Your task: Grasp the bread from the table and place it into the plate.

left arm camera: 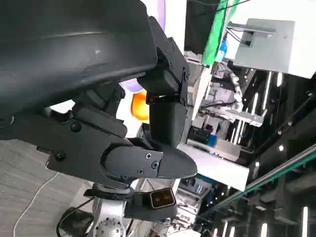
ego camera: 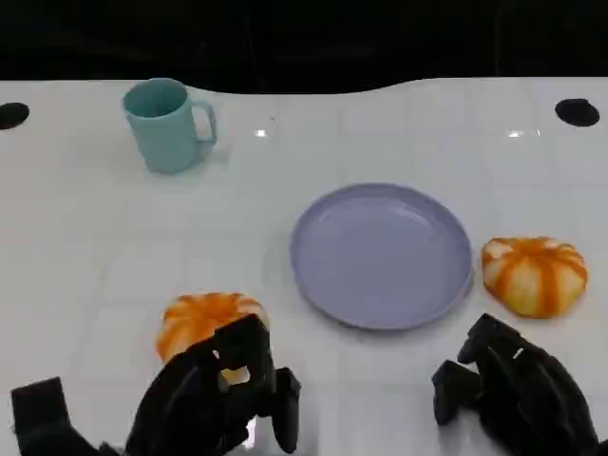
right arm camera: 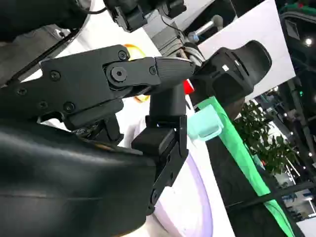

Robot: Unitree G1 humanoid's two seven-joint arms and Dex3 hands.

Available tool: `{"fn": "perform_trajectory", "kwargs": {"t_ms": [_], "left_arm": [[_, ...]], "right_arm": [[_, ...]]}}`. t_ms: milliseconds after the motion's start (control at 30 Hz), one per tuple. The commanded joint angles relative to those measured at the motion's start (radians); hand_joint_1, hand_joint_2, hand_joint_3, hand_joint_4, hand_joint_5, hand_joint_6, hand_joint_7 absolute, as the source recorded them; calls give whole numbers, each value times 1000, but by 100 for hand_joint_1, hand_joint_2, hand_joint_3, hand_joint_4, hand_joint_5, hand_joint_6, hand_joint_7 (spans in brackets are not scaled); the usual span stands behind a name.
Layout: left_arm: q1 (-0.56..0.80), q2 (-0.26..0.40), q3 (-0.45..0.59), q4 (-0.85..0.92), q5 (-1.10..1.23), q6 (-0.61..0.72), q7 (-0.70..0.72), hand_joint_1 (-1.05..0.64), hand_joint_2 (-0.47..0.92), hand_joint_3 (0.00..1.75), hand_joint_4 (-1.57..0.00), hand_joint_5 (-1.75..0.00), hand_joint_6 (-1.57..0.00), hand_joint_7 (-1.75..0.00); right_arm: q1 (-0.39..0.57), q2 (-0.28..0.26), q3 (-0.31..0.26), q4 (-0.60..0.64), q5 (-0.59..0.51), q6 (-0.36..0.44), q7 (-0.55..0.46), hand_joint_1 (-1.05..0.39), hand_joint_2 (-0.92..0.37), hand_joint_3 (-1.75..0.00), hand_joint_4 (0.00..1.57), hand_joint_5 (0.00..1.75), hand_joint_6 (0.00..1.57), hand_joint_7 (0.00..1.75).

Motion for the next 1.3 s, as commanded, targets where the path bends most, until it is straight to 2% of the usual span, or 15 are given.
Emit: {"fn": "perform_trajectory", "kwargs": {"t_ms": [33, 700, 800, 900, 967, 1033, 1067, 1133, 1233, 1300], "left_arm": [[-4, 13, 9, -9, -6, 9, -17, -66, 92, 30, -86, -175, -63, -171], [4, 11, 9, -31, -7, 18, -3, -68, 92, 26, -85, -175, -64, -169], [-6, 17, 16, -45, 59, -71, 28, -75, 92, 34, -79, -175, -61, -163], [-29, 40, 29, -66, 184, -189, 97, -79, 92, 45, -65, -173, -55, -145], [-50, 88, 35, -95, 293, -255, 142, -79, 92, 43, -56, -156, -49, -122], [-64, 150, 41, -144, 409, -296, 187, -77, 92, 35, -49, -125, -40, -87], [-66, 176, 43, -172, 463, -310, 210, -76, 92, 27, -46, -104, -40, -61], [-66, 217, 44, -212, 544, -327, 250, -76, 92, 21, -34, -84, -36, -36], [-55, 292, 52, -285, 712, -345, 317, -78, 92, 18, -22, -73, -30, -19], [-54, 337, 57, -333, 848, -353, 371, -79, 92, 18, -19, -71, -29, -15]], "right_arm": [[7, -15, -5, 5, 0, 6, -9, -56, -92, -24, 80, 164, 68, 143], [7, -10, -10, 8, 11, 13, -2, -55, -92, -25, 79, 163, 67, 142], [7, -9, -9, 6, 11, 16, -7, -55, -92, -24, 79, 163, 67, 141], [10, -11, -3, -3, 1, 12, -17, -56, -92, -25, 80, 164, 69, 142], [13, -11, -2, -9, 1, 14, -18, -56, -92, -25, 81, 164, 69, 143], [14, -10, -4, -10, 10, 19, -7, -55, -92, -26, 80, 164, 67, 143], [16, -9, -5, -12, 13, 21, -4, -55, -92, -26, 79, 164, 67, 143], [18, -8, -4, -15, 13, 18, -4, -55, -92, -25, 79, 164, 66, 143], [21, -10, -1, -19, 13, 19, -2, -54, -92, -27, 78, 164, 66, 143], [23, -9, 0, -22, 11, 17, -5, -54, -92, -27, 77, 165, 66, 143]]}}
